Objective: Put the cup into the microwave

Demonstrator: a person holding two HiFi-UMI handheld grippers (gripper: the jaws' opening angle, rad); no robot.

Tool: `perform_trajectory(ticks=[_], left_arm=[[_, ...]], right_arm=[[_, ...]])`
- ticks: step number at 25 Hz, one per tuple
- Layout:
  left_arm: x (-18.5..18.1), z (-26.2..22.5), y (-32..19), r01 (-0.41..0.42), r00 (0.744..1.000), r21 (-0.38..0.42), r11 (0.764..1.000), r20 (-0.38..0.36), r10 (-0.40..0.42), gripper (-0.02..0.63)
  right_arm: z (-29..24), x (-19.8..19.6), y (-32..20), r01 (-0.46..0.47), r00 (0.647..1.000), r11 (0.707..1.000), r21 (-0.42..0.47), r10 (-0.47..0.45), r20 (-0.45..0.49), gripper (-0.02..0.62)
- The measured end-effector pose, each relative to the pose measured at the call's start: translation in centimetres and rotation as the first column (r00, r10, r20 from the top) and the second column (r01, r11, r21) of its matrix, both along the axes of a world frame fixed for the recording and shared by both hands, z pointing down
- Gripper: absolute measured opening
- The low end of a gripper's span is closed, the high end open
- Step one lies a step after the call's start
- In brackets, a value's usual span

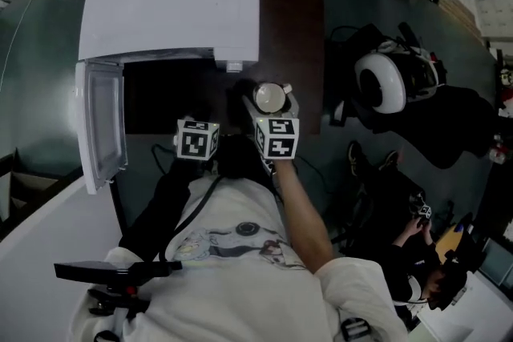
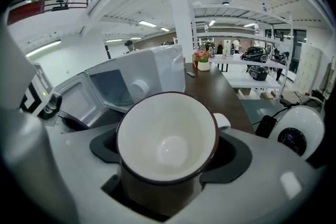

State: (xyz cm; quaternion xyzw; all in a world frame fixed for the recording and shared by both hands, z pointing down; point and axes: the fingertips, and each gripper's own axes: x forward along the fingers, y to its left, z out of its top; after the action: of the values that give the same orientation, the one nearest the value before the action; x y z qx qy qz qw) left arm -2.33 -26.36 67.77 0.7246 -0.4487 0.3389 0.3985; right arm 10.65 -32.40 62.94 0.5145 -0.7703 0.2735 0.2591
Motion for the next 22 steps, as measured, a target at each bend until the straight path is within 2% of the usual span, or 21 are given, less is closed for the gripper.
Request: perform_trajectory(ticks=[3,7,15,22], left_arm=[[-0.7,-0.8,-0.5,0.013,1.000,0.053,0.999,-0.002,-0.012,0.000],[-2.1,-1.4,-0.9,0.071,0.997,0.097,0.993,-0.020,-0.069,0.000],[-9.0,-2.4,0.2,0.220,0.975,0.092,0.971,-0.034,-0.218,0.000],[-14.5,-2.2,0.8,0.324,0.946,0.084,0.943,-0.015,-0.323,0.000]], right_arm=[[-0.9,-2.0,1.2,0.034,0.999,0.999,0.007,-0.034,0.007,0.431],[-1.5,-4.9,2.3,0.094,0.995,0.995,0.015,-0.094,0.016,0.431],[-3.0,-13.2,3.1,0.269,0.963,0.962,0.036,-0.270,0.017,0.430],[-3.2,-19.2,2.3,0.378,0.925,0.924,0.058,-0.380,0.020,0.430]])
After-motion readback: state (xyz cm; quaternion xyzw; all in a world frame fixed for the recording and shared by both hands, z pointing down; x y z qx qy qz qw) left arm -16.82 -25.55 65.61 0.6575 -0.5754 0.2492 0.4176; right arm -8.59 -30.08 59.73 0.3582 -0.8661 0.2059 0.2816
